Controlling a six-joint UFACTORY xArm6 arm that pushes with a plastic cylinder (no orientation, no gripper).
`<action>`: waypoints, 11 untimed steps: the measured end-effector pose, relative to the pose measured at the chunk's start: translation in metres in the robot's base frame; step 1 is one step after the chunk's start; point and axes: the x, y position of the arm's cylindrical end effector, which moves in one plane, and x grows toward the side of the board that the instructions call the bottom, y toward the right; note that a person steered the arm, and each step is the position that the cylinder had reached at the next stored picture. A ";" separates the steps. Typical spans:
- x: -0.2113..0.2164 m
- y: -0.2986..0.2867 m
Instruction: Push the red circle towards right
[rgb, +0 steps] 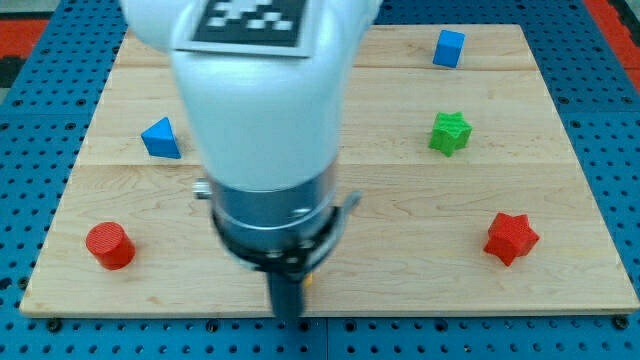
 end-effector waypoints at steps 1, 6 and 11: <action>0.000 -0.105; -0.074 -0.195; -0.094 -0.060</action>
